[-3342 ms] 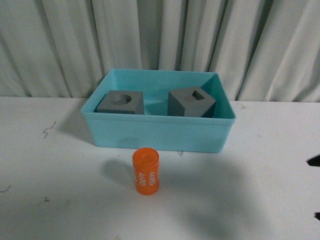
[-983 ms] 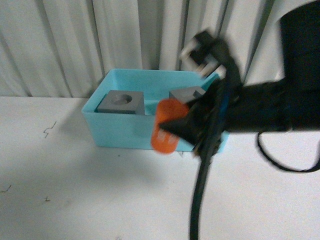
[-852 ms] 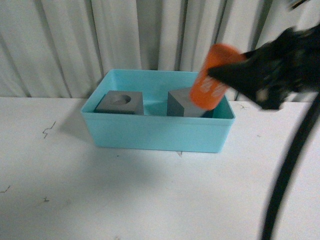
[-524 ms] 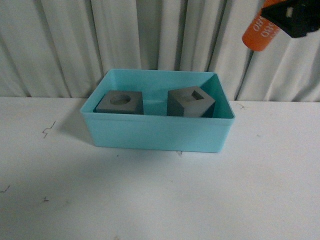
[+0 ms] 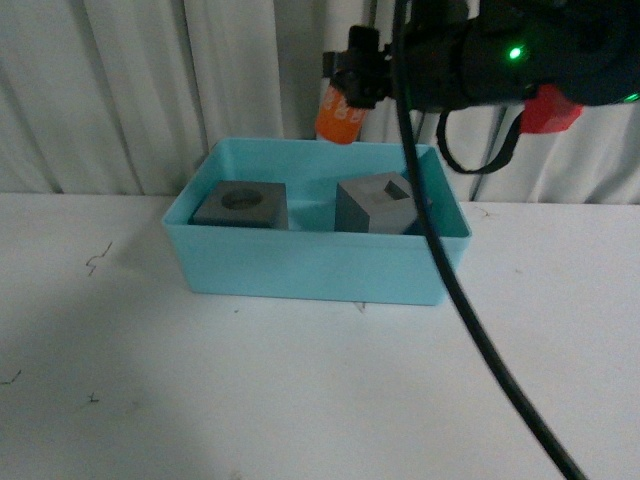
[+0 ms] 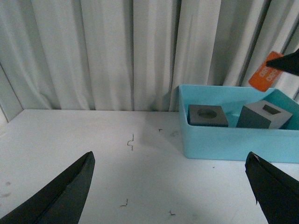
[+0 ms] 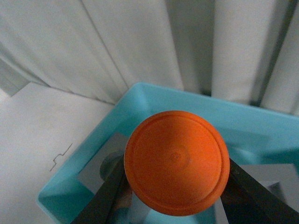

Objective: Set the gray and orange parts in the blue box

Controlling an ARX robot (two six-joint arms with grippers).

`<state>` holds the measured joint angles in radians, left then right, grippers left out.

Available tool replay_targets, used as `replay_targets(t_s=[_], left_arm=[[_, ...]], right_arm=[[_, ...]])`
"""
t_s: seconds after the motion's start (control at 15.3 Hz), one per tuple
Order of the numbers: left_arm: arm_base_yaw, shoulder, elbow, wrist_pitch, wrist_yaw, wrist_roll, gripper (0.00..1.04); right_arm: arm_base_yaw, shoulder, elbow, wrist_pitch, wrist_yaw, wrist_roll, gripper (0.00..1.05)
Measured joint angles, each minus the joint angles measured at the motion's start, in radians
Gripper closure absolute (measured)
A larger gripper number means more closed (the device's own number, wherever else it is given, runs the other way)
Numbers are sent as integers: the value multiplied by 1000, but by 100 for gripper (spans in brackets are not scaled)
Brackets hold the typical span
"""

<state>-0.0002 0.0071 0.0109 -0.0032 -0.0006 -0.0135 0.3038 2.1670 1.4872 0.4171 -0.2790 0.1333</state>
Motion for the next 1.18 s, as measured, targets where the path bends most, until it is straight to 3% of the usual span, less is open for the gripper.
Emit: replay_targets(t_s=[0.59, 1.18], left_arm=[[0, 0, 0, 0, 0, 0, 7], [0, 0, 0, 0, 0, 0, 7]], right_arm=[[63, 214, 179, -172, 71, 21, 59], [89, 350, 341, -291, 136, -94, 59]])
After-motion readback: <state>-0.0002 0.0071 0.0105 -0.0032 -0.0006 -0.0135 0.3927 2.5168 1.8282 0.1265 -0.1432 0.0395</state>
